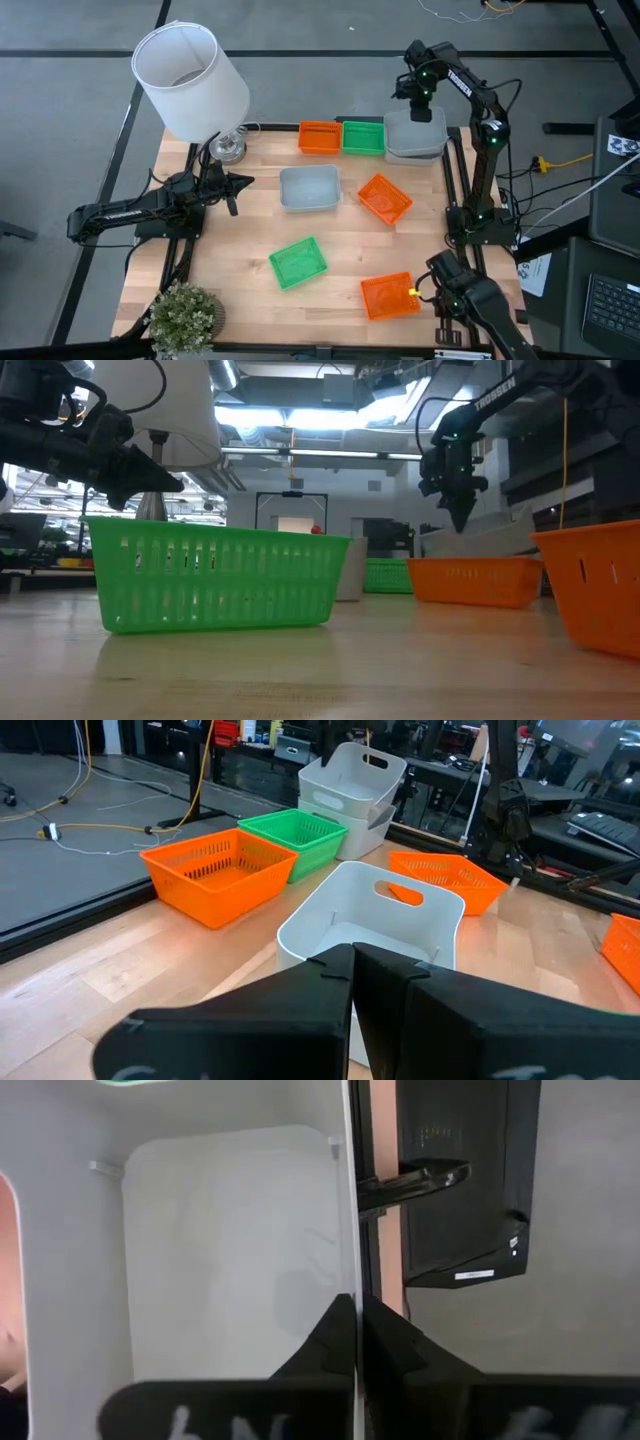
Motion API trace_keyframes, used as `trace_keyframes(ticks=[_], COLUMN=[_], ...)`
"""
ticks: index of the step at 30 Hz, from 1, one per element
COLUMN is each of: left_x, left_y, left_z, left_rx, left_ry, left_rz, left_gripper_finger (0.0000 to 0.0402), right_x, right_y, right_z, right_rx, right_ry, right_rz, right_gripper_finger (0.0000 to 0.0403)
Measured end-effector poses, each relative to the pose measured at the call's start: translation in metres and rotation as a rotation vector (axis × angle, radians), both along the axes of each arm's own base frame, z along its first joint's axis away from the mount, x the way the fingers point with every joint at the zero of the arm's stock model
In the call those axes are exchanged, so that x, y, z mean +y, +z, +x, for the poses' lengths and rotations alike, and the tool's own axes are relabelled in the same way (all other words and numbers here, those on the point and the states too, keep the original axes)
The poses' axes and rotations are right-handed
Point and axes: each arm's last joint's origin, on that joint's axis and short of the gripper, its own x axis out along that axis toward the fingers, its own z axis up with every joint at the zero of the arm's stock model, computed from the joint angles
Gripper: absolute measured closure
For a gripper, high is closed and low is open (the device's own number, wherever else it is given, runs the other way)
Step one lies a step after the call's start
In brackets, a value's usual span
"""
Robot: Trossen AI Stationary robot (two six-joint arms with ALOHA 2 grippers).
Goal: Stack baskets by color
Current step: Stack the bottom gray bin on the top gray bin
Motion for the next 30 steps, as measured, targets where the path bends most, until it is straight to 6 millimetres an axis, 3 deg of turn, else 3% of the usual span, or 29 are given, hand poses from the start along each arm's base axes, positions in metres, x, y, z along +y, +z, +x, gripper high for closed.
trace_keyframes(ticks=[10, 30], left_x=[0.0, 0.0], left_y=[0.0, 0.0], left_z=[0.0, 0.0], left_rx=[0.0, 0.0], left_ry=[0.0, 0.0], left_rz=[0.0, 0.0], left_gripper_finger=[0.0401, 0.0401], right_x=[-0.009, -0.009], right_y=[-0.019, -0.019], right_z=[0.004, 0.006], right_rx=[0.016, -0.036], right_ry=[-0.002, -0.001], right_rz=[0.03, 0.044], right_gripper_finger=[0.0379, 0.04])
